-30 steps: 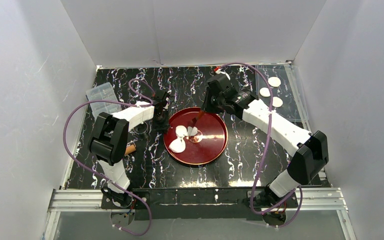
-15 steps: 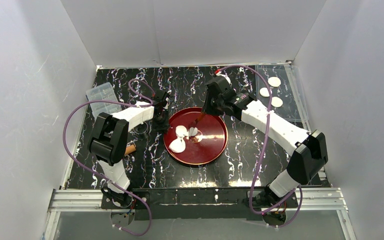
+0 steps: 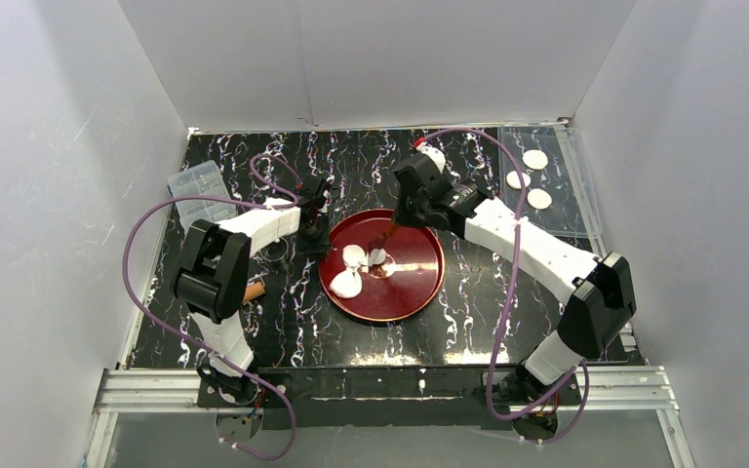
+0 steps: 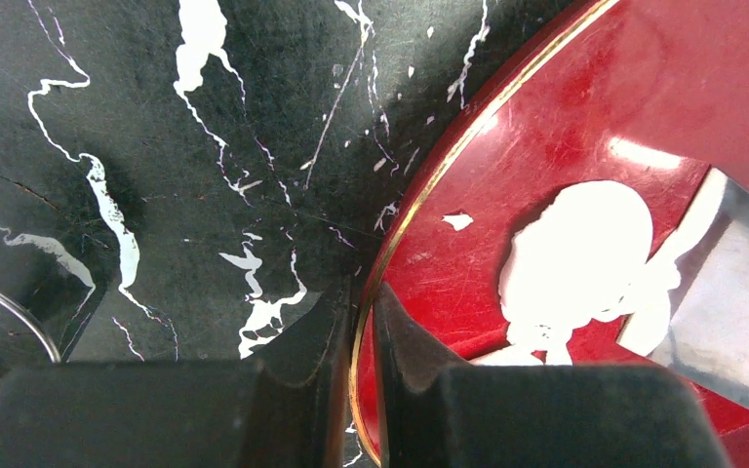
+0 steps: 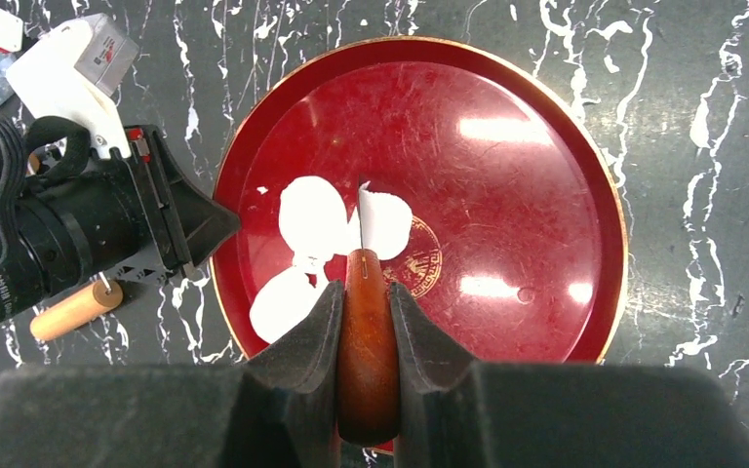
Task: Roll out the dumpling wrappers from the dough
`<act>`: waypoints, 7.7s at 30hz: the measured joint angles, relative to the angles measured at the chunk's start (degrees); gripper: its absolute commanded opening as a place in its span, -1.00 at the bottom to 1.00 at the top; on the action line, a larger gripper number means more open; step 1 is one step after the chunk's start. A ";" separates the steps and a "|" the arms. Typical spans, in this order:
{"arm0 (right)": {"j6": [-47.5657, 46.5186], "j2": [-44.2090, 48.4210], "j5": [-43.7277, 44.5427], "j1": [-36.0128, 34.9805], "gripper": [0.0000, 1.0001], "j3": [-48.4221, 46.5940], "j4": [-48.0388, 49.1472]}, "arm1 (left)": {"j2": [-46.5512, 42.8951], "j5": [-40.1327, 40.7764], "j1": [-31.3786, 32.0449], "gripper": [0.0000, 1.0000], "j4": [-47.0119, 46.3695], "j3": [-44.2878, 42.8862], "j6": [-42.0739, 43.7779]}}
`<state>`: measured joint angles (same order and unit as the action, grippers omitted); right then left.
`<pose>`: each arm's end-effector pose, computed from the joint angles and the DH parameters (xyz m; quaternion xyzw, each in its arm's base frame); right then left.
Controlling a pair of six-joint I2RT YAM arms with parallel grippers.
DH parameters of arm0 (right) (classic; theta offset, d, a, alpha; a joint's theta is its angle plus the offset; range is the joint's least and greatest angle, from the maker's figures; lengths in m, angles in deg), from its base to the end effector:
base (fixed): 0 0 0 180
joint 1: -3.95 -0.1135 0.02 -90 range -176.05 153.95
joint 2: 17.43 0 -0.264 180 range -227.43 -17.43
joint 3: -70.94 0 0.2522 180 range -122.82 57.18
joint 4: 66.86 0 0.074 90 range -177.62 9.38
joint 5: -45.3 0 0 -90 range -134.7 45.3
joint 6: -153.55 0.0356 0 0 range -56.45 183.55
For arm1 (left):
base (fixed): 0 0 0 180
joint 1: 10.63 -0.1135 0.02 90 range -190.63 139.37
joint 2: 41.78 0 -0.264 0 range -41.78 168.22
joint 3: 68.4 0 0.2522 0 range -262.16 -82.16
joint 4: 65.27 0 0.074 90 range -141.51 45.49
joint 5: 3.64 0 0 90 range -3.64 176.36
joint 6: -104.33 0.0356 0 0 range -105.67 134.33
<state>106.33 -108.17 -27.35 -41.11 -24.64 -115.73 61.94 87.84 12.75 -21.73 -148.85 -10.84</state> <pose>0.2564 0.2419 0.3237 0.0408 0.9111 0.1677 0.3744 0.3285 -0.1410 0.1696 -0.0179 0.9794 -0.0711 0.1884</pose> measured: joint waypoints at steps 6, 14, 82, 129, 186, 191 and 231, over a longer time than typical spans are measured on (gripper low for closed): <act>-0.96 1.99 3.52 -0.44 -0.97 1.40 -0.98 | 0.00 -0.15 0.02 -1.00 0.04 0.00 -0.42; -1.33 5.84 5.97 0.04 -0.97 4.55 -2.23 | 0.00 -0.31 0.22 -1.00 0.07 0.00 -0.61; -78.34 -5.62 -48.09 1.53 -0.97 -10.25 -6.36 | -0.96 -6.47 0.33 -1.00 -4.57 1.95 11.21; -75.63 -9.11 -36.89 -7.58 -0.97 -14.75 -9.09 | -0.96 -5.57 0.33 -1.00 -4.48 1.95 9.94; -80.78 -5.33 -36.02 -10.25 -0.97 -9.66 -6.36 | -0.96 -5.46 0.33 -1.00 -4.04 1.95 9.99; -81.00 -6.08 -36.17 -10.25 -0.97 -10.45 -6.34 | -0.96 -5.29 0.37 -1.00 -4.04 1.95 9.99; -83.12 -7.78 -36.87 -10.40 -0.97 -12.39 -8.63 | -0.98 -4.87 0.48 -1.00 -4.04 1.95 9.97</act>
<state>23.21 -115.95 -64.23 -51.52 -37.03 -124.37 60.96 82.96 13.23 -25.77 -146.91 -0.87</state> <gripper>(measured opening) 0.234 0.074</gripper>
